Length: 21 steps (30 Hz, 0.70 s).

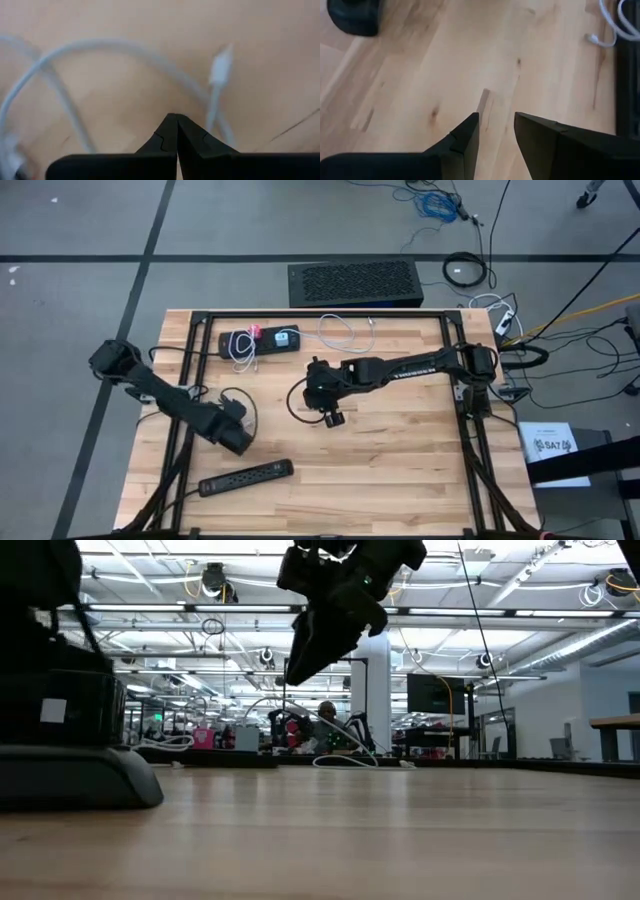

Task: Insert USB
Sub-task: Insert the white USB cable into the black charger adapter

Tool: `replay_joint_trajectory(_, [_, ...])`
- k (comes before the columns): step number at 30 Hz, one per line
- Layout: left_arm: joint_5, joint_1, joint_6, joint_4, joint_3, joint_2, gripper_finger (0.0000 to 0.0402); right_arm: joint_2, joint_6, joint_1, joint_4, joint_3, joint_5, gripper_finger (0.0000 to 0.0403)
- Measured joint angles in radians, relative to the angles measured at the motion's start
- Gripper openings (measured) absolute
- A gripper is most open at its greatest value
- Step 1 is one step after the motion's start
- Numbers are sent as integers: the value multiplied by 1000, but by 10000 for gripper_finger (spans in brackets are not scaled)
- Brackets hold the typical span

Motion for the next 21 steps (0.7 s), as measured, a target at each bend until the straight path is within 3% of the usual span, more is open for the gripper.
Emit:
replay_joint_trajectory(3, [-79,48,70,91,3,1,2,0,9,0,-24,0,2,116])
replay_joint_trajectory(5, [-162,94,147,244,9,8,2,0,14,0,-38,0,1,116])
replay_joint_trajectory(9, [-162,177,414,562,-8,34,2,0,23,1,-65,0,-2,116])
replay_joint_trajectory(11, [-155,224,521,637,4,35,2,-1,27,0,-72,0,-2,116])
replay_joint_trajectory(16, [-140,315,584,409,82,14,2,-1,47,0,-136,2,-3,116])
replay_joint_trajectory(21, [-125,344,503,85,136,11,2,-2,57,0,-177,2,-6,116])
